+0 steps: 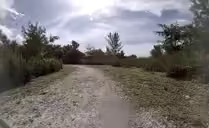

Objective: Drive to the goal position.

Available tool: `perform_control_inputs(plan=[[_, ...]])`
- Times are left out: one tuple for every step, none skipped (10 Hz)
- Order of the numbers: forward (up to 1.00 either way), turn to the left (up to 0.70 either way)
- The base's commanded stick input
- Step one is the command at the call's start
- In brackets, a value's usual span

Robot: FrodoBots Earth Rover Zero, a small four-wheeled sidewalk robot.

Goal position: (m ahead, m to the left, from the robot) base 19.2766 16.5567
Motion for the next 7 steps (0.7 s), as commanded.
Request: perform_control_inputs(plan=[[0.85,0.00],[0.85,0.00],[0.85,0.00],[0.85,0.00],[0.85,0.00],[0.85,0.00],[0.85,0.00]])
